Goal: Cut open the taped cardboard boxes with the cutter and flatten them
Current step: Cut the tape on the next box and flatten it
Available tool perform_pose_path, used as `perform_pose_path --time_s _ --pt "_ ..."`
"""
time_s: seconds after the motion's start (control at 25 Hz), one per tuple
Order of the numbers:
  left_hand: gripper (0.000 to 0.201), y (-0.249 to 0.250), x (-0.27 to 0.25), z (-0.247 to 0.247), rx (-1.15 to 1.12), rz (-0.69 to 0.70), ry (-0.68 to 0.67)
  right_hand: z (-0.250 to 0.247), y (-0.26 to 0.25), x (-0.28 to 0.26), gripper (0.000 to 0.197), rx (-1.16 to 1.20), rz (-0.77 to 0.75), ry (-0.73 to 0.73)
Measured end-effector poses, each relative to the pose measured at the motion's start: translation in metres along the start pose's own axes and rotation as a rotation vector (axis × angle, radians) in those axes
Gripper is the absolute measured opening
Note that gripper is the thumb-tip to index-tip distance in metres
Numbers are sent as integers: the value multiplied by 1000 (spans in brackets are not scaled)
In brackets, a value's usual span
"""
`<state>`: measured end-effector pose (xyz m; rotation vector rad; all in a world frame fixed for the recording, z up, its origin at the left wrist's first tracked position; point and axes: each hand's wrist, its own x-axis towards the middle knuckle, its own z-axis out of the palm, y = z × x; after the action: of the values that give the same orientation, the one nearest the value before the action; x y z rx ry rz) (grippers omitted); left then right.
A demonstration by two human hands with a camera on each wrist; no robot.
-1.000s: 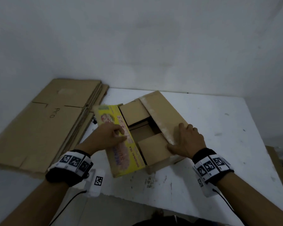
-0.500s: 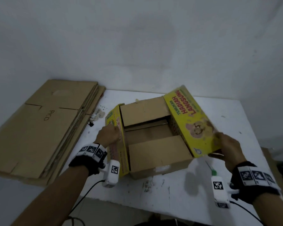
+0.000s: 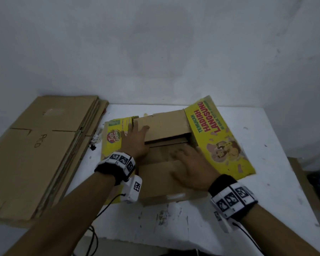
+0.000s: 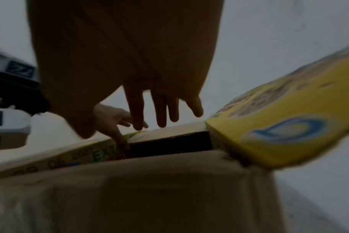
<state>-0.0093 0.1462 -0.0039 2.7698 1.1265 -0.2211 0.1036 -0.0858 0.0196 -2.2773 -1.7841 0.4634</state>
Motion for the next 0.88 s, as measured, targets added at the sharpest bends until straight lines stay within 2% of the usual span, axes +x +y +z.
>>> perform_pose_path --time_s 0.04,0.08,0.12,0.16,0.28,0.32,0.4,0.44,0.52,0.6,0.64,0.68,0.72,0.8,0.88 --pt "90 4 12 1 48 2 -42 2 -6 6 75 -10 51 -202" --pt "98 5 23 0 93 6 -75 4 -9 12 89 -52 98 -328" --pt "105 5 35 0 149 13 -121 4 -8 13 98 -79 132 -372" --pt "111 4 47 -1 207 28 -156 -1 -8 11 102 -77 158 -356" --pt "117 -7 75 -18 240 179 -222 -18 -8 -9 88 -168 118 -107" --pt "112 -10 82 -31 223 243 -274 -23 -12 -21 76 -194 66 11" --pt "83 -20 92 -60 47 291 -335 -29 -20 -49 48 -153 -70 209" --pt "63 -25 96 -72 -144 251 -316 -33 -25 -62 37 -98 -104 220" --pt "30 -42 106 -86 -587 59 -188 -45 -33 -79 25 -13 -88 77" --pt "31 -59 115 -78 -817 -88 -63 -41 -34 -83 24 32 -45 -281" --pt "38 -61 119 -69 -873 -128 -12 -26 -28 -85 23 40 -56 -393" --pt "43 -63 123 -57 -852 -179 42 -11 -24 -85 22 83 -50 -442" --pt "45 -62 127 -45 -794 -215 89 2 -21 -85 23 117 -62 -409" --pt "46 -51 129 -27 -634 -297 168 15 -19 -85 38 165 -39 -344" --pt "45 -39 135 -17 -536 -339 186 25 -17 -79 55 9 -39 -283"
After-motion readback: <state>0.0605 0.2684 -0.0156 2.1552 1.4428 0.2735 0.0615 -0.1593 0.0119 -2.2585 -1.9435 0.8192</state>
